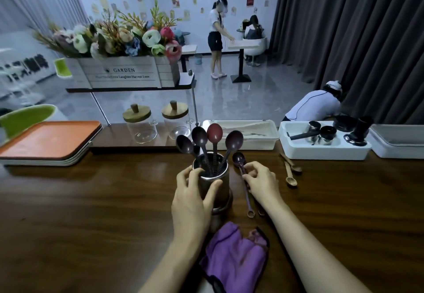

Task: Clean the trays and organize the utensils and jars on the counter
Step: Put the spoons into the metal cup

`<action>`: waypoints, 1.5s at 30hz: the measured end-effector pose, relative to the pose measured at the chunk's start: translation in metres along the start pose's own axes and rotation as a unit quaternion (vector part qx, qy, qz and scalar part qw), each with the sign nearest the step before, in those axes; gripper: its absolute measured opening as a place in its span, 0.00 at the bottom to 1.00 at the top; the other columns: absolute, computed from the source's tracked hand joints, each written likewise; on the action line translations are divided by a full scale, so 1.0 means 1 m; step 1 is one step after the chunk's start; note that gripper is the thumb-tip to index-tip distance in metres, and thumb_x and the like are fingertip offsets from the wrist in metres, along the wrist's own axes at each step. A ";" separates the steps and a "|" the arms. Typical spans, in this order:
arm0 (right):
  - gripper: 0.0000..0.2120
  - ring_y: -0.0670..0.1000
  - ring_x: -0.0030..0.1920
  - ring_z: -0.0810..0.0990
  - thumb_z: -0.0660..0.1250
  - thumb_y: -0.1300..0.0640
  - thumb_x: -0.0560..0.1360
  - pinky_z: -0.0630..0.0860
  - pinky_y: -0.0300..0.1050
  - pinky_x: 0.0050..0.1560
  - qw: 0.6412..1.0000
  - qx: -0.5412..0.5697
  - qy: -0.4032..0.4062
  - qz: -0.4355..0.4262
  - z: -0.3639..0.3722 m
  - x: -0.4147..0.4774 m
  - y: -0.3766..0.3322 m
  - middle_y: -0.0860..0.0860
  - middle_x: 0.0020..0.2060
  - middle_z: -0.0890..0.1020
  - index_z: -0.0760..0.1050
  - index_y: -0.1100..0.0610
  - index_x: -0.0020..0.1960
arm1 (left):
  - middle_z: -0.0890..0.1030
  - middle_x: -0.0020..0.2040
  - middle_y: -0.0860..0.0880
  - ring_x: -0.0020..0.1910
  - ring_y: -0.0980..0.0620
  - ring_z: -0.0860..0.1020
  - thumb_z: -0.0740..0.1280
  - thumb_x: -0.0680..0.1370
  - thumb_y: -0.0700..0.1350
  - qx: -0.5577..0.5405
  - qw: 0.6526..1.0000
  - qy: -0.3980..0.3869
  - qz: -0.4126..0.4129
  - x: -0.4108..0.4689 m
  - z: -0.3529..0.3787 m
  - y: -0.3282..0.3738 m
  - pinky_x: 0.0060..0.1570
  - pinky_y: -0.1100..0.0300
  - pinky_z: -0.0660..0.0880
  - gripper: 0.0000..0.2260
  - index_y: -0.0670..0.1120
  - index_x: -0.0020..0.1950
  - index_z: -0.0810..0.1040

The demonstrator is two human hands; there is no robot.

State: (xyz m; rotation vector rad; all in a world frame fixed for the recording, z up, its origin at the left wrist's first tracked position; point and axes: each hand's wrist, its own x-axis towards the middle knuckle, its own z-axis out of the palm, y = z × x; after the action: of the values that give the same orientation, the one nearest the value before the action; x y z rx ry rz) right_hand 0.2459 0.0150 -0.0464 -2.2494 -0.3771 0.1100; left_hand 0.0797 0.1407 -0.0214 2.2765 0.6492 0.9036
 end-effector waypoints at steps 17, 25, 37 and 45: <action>0.09 0.52 0.46 0.85 0.69 0.60 0.79 0.78 0.37 0.36 0.939 0.340 0.035 -0.042 -0.073 -0.044 -0.048 0.53 0.45 0.87 0.83 0.53 0.57 | 0.66 0.77 0.65 0.75 0.65 0.65 0.66 0.76 0.63 -0.187 0.967 -0.169 0.030 0.028 -0.014 -0.013 0.75 0.48 0.67 0.35 0.61 0.82 0.59; 0.10 0.57 0.47 0.85 0.67 0.63 0.80 0.82 0.43 0.42 0.900 0.404 0.140 -0.084 -0.071 -0.050 -0.084 0.55 0.51 0.79 0.80 0.53 0.58 | 0.68 0.74 0.69 0.74 0.62 0.69 0.64 0.78 0.61 -0.221 0.959 -0.173 0.041 0.025 -0.017 -0.024 0.73 0.46 0.69 0.30 0.67 0.79 0.61; 0.08 0.40 0.43 0.79 0.71 0.58 0.77 0.72 0.29 0.43 0.969 0.055 0.159 -0.178 -0.036 -0.056 -0.092 0.42 0.45 0.83 0.81 0.49 0.55 | 0.70 0.75 0.60 0.75 0.60 0.68 0.65 0.76 0.66 -0.199 0.970 -0.132 0.036 0.020 -0.017 -0.026 0.70 0.46 0.72 0.30 0.71 0.77 0.60; 0.02 0.39 0.46 0.81 0.68 0.48 0.77 0.76 0.48 0.55 0.987 -0.027 0.055 -0.150 -0.029 -0.055 -0.087 0.37 0.42 0.83 0.78 0.42 0.49 | 0.71 0.74 0.59 0.74 0.61 0.69 0.65 0.76 0.65 -0.200 0.973 -0.114 0.032 0.018 -0.013 -0.025 0.68 0.46 0.73 0.31 0.68 0.78 0.62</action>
State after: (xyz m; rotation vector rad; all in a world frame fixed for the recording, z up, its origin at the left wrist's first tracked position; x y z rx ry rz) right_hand 0.1797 0.0296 0.0362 -2.2121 -0.6594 -0.1843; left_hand 0.0763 0.1746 -0.0228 2.0025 0.2636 0.7118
